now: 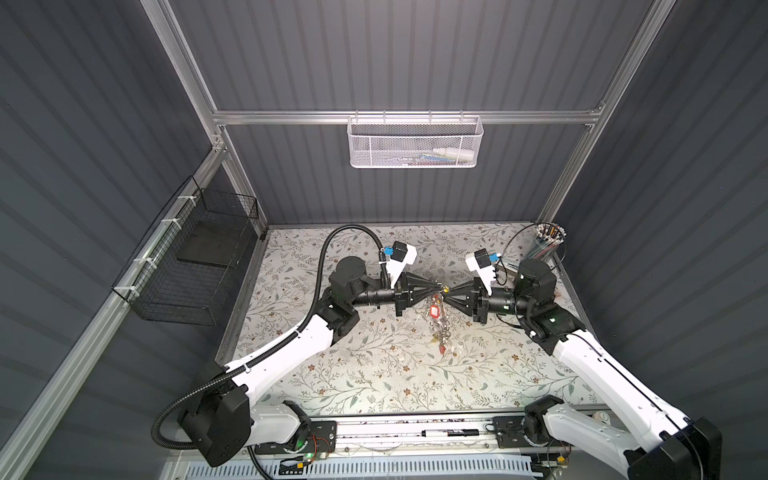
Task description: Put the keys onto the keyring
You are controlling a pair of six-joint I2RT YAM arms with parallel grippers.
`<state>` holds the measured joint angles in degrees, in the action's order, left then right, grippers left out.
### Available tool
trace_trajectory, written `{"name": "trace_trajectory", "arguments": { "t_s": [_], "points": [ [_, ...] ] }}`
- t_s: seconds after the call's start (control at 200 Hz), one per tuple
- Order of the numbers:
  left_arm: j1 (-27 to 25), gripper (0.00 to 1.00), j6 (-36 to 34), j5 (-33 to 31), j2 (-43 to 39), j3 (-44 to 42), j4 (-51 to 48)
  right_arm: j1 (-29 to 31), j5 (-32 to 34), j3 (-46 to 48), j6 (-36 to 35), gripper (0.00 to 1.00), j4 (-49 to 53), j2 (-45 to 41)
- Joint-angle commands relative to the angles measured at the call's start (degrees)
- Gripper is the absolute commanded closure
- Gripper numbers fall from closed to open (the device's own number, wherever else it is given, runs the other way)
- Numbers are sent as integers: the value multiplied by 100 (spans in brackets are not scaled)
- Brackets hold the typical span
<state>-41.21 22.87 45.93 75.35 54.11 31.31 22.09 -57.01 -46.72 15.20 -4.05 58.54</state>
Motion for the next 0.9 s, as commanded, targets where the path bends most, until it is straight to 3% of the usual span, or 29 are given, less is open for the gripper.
{"name": "trace_trajectory", "arguments": {
  "t_s": [0.0,0.7,0.895],
  "points": [
    [-33,100,357,-44,10,-40,876,15,-37,-41,-17,94,-46,84],
    [-201,100,1115,-201,542,-214,2452,388,139,-381,-395,97,445,786],
    [-186,100,1224,-281,677,-267,2754,414,316,-350,-439,92,538,761]
  ]
}}
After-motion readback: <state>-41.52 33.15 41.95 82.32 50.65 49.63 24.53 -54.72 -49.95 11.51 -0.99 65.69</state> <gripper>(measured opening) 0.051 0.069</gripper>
